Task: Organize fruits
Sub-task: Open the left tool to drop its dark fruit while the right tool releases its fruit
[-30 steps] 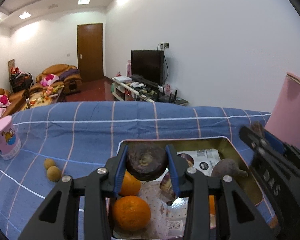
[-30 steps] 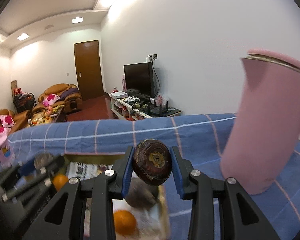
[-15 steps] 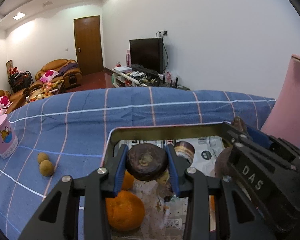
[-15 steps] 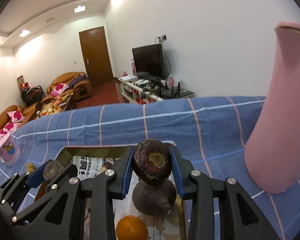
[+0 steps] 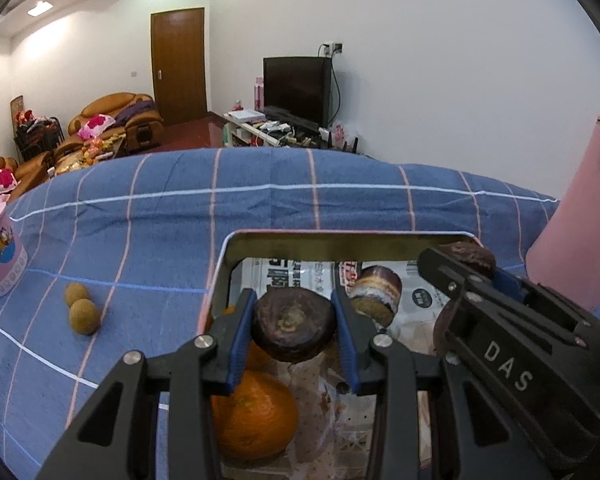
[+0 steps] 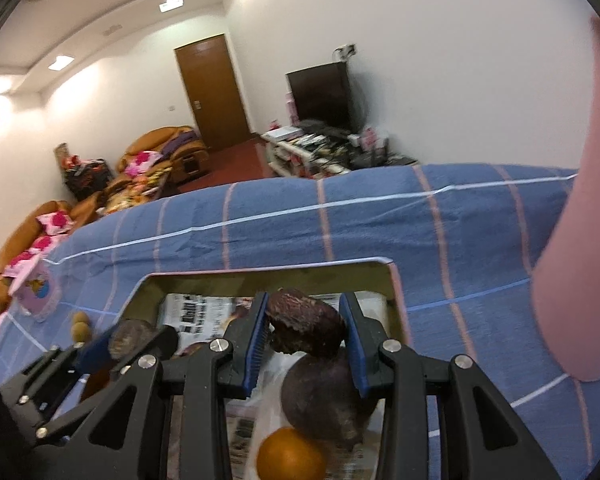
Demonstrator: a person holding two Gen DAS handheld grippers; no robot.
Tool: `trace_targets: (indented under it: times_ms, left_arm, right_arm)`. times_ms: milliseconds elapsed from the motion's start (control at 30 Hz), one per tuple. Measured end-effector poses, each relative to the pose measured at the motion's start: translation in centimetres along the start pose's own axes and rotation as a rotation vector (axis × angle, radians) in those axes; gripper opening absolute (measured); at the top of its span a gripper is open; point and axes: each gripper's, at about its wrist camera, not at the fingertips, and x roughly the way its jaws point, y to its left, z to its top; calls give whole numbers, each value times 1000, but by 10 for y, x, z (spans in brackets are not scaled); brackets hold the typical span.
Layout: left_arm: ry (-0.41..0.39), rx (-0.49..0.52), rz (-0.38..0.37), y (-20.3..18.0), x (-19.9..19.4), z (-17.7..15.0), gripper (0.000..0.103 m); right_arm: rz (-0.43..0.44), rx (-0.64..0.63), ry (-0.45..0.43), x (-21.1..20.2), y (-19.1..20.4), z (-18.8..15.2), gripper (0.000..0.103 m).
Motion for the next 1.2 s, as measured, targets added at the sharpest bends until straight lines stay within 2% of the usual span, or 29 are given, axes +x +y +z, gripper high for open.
trace_targets:
  times_ms: [267,367,500,600,700,800,833,933,967,1100,1200]
  left_arm:
    - [3,12,8,-3,0,-1,40]
    - [5,19,12,-6,1,0,40]
    - [8,16,17,-6,1,0,40]
    - [9,16,15,-6,1,0,41]
    - [8,23,16,-7,0,0,42]
    - [3,22,14,-7,-2,-1,63]
    - [-2,22,25,-7,-3,-1,78]
    - [-13,41,-19,-13,-8,-3,97]
    - [-20,51,-18,-14,-10,-5,101]
    - [-94,65,6,-17,-25,-6,101]
    - [-163,47,13,-11,-38,-7,102]
  right_arm:
    - [56,29,-1,4,-4,1,39]
    - [51,14,0,5,-1,2,39]
    - [129,57,-10,1,-4,3,45]
    - [176,83,-41,-6,-5,4,45]
    - [140,77,-96,-17,-4,3,46]
    - [69,69,-145,-26,-4,2,46]
    - [48,66,-159,-29,-4,2,46]
    - [-31,44,-208,-40,-1,1,46]
    - [-53,39,-220,-43,-1,1,46]
    - [-112,24,-265,-53,0,0,48]
    - [-139,55,-309,-62,-6,-1,72]
